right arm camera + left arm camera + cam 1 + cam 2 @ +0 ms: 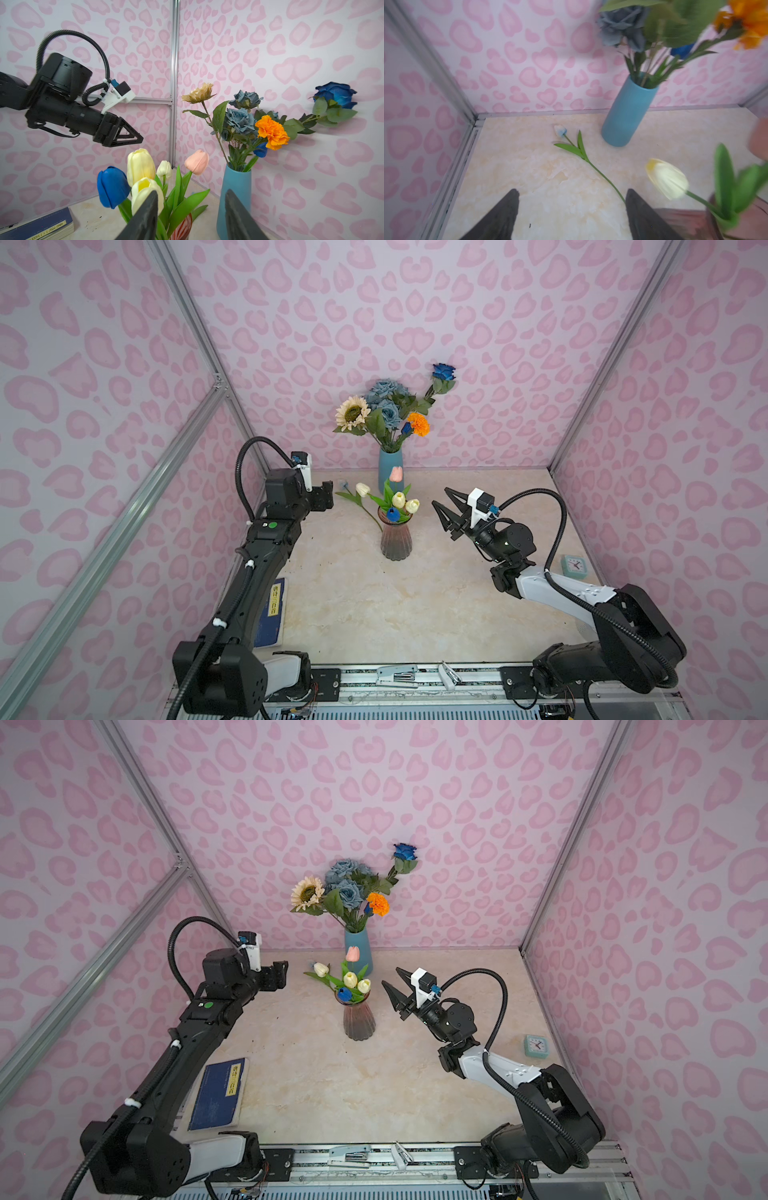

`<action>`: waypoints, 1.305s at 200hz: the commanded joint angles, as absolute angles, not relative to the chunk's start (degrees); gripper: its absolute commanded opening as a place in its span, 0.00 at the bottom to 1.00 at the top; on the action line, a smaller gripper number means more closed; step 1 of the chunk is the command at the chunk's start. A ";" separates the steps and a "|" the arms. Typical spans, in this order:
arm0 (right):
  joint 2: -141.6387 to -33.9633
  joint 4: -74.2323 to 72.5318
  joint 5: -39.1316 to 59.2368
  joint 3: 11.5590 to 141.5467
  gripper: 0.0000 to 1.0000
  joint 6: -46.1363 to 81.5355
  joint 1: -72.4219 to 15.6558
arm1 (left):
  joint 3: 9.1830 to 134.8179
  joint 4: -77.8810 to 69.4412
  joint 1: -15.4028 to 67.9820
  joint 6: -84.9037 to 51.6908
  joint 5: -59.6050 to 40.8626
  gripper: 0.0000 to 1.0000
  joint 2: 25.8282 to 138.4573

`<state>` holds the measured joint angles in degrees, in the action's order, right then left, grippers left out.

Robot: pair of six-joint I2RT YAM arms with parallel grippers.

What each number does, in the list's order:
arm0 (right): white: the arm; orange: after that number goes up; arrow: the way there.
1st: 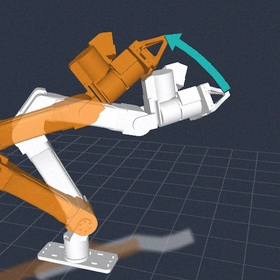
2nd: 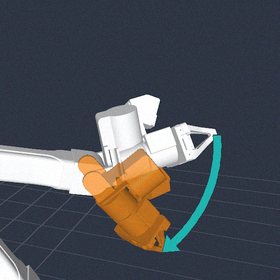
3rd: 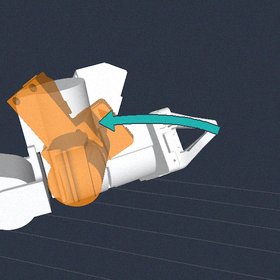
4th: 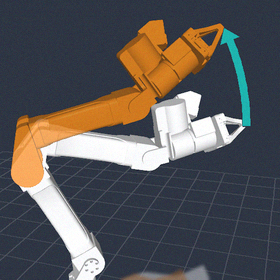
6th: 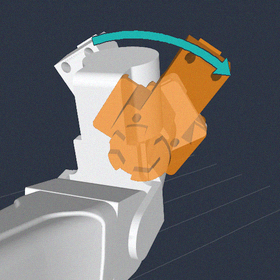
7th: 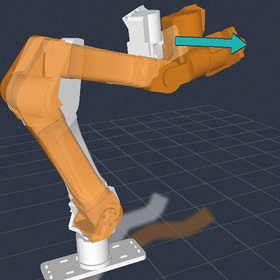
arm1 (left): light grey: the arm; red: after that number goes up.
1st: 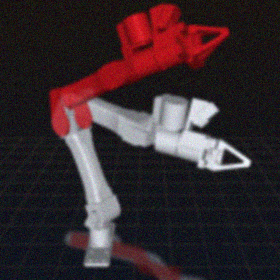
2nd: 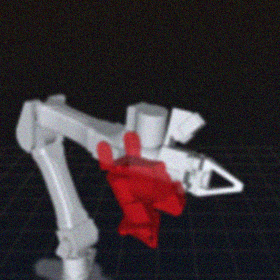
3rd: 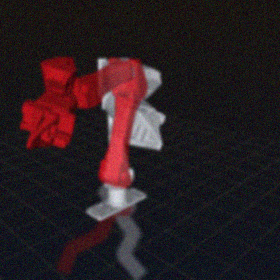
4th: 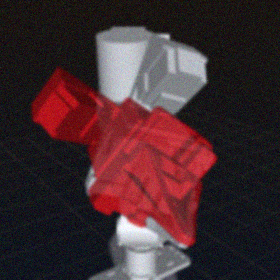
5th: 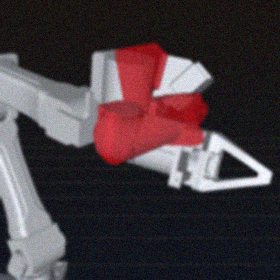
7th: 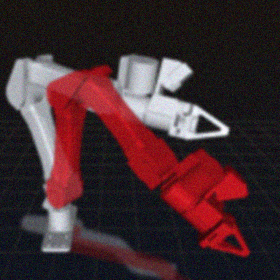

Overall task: Arrange the flowers into the vase
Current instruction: 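Open the left gripper and draw it back toward the pale blue tulip, then lower the left gripper onto the pale blue tulip stem and close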

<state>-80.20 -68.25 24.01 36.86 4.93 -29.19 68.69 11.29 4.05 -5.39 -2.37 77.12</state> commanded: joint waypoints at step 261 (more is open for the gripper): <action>-78.59 -69.67 23.82 34.91 0.52 4.04 -27.85 | 120.66 49.08 14.68 -30.45 3.47 0.50 141.04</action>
